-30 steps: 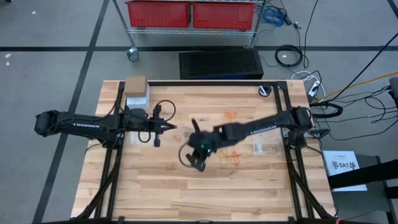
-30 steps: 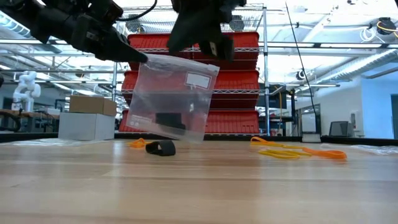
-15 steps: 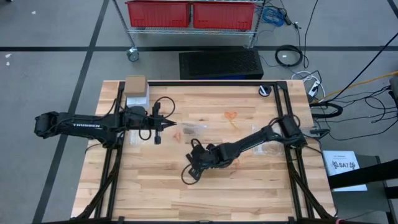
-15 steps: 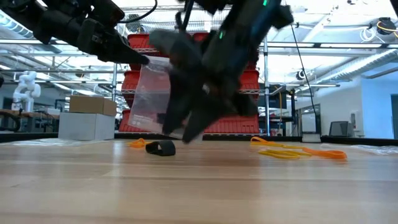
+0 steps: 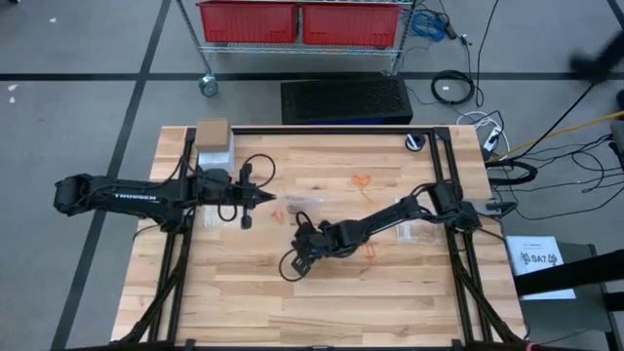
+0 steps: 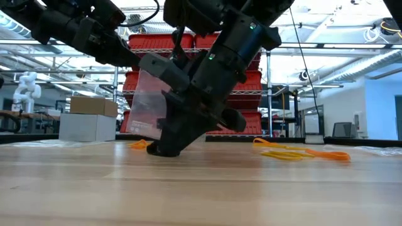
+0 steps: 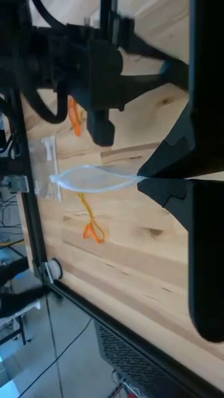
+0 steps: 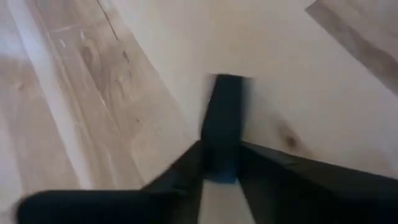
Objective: Sort rubber bands
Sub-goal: Put the black rubber band into the transparent zip bag
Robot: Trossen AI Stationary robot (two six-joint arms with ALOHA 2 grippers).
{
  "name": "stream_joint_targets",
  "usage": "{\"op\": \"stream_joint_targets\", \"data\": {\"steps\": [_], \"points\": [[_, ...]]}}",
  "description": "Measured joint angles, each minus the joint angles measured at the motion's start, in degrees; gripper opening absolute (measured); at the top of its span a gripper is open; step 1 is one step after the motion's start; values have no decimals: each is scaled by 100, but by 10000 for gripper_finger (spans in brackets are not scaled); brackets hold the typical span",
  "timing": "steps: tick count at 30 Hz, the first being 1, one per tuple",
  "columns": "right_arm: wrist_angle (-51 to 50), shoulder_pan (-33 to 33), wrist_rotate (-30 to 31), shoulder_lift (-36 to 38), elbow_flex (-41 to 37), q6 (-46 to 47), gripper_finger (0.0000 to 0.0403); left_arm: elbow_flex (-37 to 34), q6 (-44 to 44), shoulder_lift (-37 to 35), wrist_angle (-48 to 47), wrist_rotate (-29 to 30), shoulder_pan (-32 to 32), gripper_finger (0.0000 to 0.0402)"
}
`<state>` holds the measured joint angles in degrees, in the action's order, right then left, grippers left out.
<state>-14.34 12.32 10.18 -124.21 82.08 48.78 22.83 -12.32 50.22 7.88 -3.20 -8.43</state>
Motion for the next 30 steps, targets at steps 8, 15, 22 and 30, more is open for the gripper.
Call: {"op": "stream_joint_targets", "data": {"steps": [8,15,22,30], "points": [[-171,-7,-139,337,-33,-476,10,0,-69,0,146,0,-15,2],[-111,3,530,1351,-17,-1422,3,0,-166,0,208,0,-70,2],[-452,-123,2111,2235,-9,-2676,1,0,-169,0,247,-91,-98,2],[-602,-508,2255,2244,-9,-3485,1,0,-205,0,379,-111,-97,2]]}}
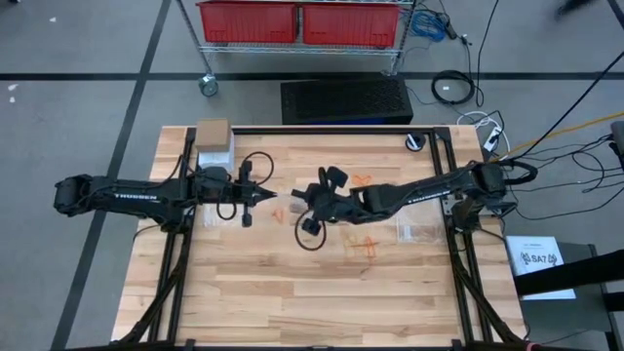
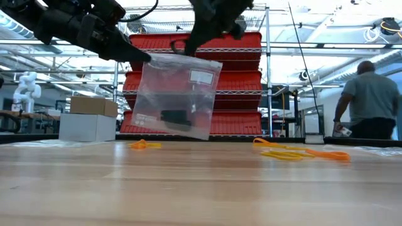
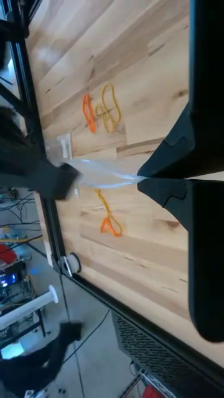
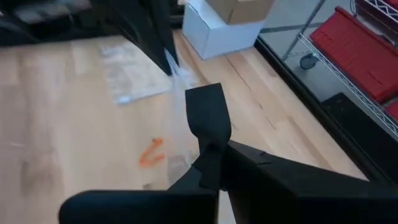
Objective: Sort rubber bands
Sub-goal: Put the black rubber band into the transparent zip bag, then close the transparent zip bag
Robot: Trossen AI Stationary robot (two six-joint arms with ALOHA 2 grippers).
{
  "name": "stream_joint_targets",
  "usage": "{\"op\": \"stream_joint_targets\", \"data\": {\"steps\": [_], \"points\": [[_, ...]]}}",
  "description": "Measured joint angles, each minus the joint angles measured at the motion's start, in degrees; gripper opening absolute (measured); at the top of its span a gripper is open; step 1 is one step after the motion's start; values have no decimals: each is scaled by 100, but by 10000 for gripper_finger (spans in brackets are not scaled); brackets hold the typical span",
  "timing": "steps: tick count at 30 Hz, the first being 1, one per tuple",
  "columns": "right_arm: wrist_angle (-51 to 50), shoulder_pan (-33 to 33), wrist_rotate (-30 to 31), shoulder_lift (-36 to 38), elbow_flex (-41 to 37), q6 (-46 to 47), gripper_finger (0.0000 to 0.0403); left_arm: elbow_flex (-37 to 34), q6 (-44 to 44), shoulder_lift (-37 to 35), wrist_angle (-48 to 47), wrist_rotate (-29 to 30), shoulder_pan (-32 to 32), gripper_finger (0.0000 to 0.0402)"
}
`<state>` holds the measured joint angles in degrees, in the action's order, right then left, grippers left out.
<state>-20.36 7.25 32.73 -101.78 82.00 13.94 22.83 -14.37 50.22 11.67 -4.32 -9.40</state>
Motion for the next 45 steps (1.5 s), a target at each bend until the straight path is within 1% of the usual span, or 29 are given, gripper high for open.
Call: {"op": "stream_joint_targets", "data": {"steps": [4,8,12,15,19,25,27,30,34,37,39,43,45], "points": [[38,-124,-263,-107,-2,-53,0,0,-103,0,-8,0,-1,2],[-31,-160,-354,-193,-7,-55,0,1,-142,0,54,0,-15,2],[-117,-211,-669,-201,-7,86,7,3,-118,0,164,-2,-122,2],[-226,-280,-823,-201,-7,286,28,49,-111,2,139,-2,-175,2],[-220,-394,-1190,-201,-4,409,74,98,-103,2,147,-145,-185,2],[-247,-501,-1231,-140,13,496,145,103,-56,2,93,-256,-182,2],[-314,-509,-1342,-116,112,494,159,102,33,3,82,-258,-183,2],[-481,-505,-1384,-114,362,406,169,105,55,2,-9,-260,-182,2],[-1019,-490,-1384,-114,816,223,171,105,203,4,-93,-260,-185,2],[-1997,-490,-1507,-108,1258,255,171,106,337,2,-194,-262,-182,2],[-2597,-475,-1541,-99,1421,400,171,73,396,4,-173,-262,-183,2],[-3444,-439,-1851,-83,1419,714,171,-15,500,4,-181,-260,-184,2],[-3683,-414,-1944,-60,1263,910,171,-72,505,4,-109,-234,-183,2]]}}
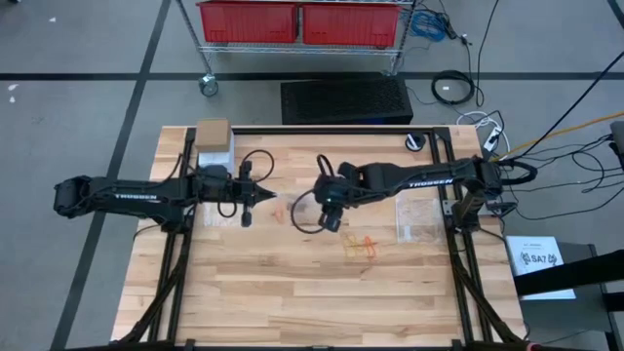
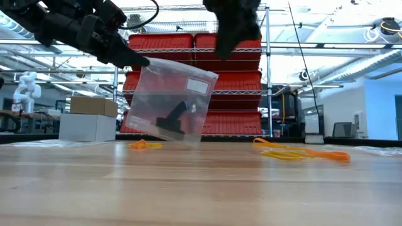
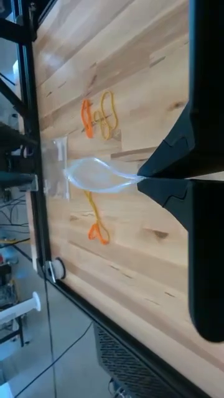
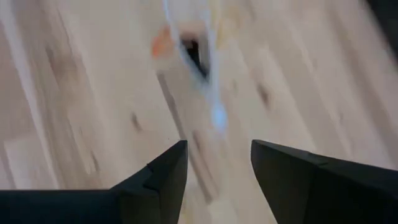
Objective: Sort rubber bands
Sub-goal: Close the transparent zip bag
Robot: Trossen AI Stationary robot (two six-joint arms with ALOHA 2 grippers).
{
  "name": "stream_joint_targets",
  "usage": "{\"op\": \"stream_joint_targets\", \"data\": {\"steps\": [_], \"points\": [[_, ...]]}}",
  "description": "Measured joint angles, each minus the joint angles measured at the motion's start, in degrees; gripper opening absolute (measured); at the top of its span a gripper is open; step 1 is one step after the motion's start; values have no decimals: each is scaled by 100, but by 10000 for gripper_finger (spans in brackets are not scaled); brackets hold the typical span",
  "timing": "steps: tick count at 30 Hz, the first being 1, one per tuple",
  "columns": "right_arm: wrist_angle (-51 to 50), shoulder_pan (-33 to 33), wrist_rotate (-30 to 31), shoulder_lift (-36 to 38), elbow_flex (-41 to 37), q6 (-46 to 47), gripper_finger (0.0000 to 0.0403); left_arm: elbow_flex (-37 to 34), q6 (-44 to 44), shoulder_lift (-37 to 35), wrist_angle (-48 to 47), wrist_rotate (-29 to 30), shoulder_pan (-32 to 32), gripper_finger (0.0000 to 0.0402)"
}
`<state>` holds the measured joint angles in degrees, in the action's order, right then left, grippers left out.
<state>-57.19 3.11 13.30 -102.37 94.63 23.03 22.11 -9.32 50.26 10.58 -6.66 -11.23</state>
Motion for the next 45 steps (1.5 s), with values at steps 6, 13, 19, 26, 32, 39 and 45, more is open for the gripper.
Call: {"op": "stream_joint_targets", "data": {"steps": [6,13,19,26,32,39,45], "points": [[228,95,-177,-8,-835,480,171,-156,-2,0,271,85,-4,2],[1042,187,-326,-13,-1474,652,171,-158,-3,0,222,366,-7,2],[867,339,-323,39,-1477,631,171,43,-4,132,-318,1327,-6,2],[430,565,-26,407,-1477,776,171,923,-368,597,-883,1537,63,2],[-19,829,184,645,-1477,1190,171,1610,-455,1458,-1198,1522,346,2],[-424,1104,195,691,-1477,1962,171,1789,287,2795,-371,924,732,2],[-311,1245,435,698,-1703,3085,171,2060,748,3578,134,-46,842,54]]}}
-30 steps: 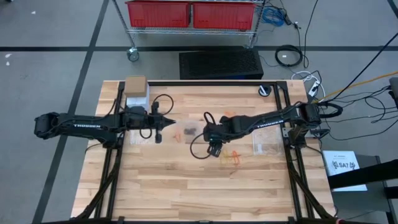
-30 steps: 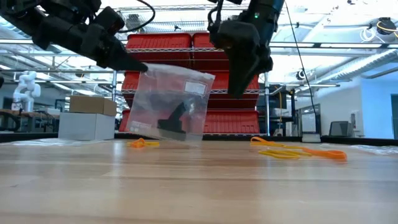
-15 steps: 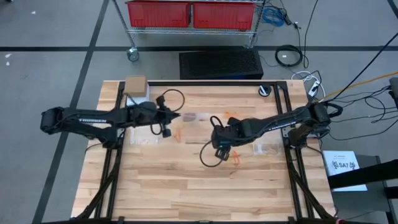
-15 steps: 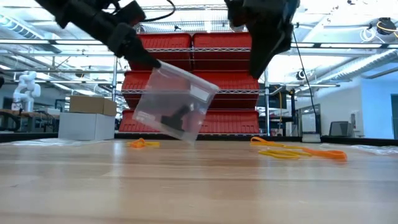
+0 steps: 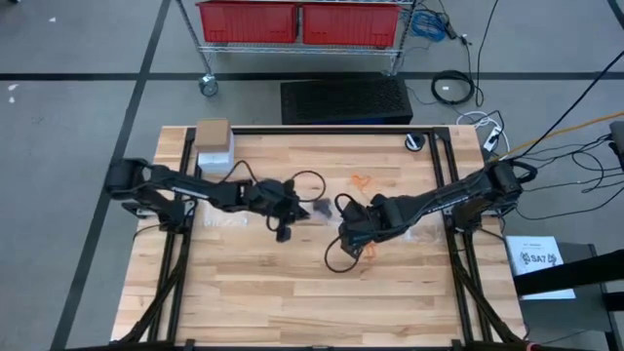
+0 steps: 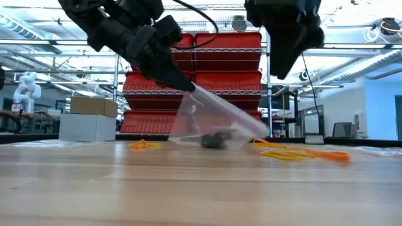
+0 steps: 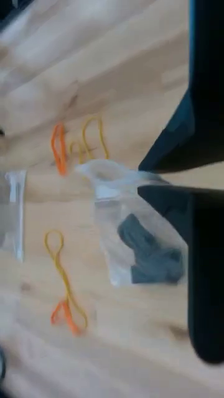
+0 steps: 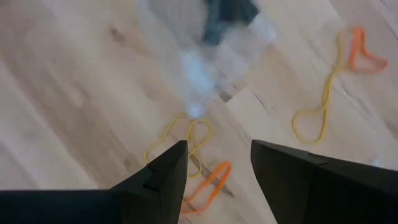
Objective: Sort rubber bands
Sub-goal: Close the transparent zip bag
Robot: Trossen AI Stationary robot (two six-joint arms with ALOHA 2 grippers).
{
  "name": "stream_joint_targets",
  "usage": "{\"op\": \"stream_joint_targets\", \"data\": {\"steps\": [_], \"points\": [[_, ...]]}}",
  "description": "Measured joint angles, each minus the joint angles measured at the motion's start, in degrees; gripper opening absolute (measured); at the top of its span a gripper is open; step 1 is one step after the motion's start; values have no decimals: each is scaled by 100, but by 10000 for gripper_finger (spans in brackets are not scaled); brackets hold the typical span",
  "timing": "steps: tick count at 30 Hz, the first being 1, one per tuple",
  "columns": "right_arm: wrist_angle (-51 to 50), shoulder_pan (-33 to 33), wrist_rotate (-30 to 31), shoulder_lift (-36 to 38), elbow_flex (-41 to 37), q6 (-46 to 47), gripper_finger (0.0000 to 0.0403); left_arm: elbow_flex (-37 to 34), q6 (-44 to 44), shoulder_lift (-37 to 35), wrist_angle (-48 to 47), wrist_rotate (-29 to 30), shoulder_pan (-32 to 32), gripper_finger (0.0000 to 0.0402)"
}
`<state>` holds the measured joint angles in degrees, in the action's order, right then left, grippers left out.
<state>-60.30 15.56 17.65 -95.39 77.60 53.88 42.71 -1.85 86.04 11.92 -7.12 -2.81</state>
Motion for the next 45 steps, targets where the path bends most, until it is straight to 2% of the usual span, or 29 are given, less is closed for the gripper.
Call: {"op": "stream_joint_targets", "data": {"steps": [4,7,10,14,19,28,30,34,37,42,45], "points": [[657,34,63,0,-587,1101,171,179,137,183,2,-40,-32,111],[1530,33,66,-2,-1153,1772,171,250,157,188,26,-80,-113,153],[2646,30,18,-7,-1681,1819,171,250,157,126,-8,-161,-235,184],[3691,-186,35,-7,-2068,1357,169,233,153,-24,-184,-246,-429,204],[3908,-598,64,-7,-2124,45,138,224,136,-198,-523,-423,-673,208],[3858,-1517,-13,-7,-2118,-3372,14,196,140,-278,-673,-723,-759,208],[3870,-1734,-196,-27,-2118,-3902,5,196,144,-278,-742,-723,-746,208],[3882,-2016,-734,-173,-2118,-4406,5,174,140,-291,-852,-723,-719,208],[3871,-1999,-909,-288,-2118,-4512,1,-114,88,-300,-669,-786,-712,205],[3838,-1820,-940,-278,-2118,-4368,1,-624,-107,-166,-861,-900,-605,176],[3643,-1724,-1221,-216,-2109,-4099,1,-661,-111,-95,-780,-902,-499,153]]}}
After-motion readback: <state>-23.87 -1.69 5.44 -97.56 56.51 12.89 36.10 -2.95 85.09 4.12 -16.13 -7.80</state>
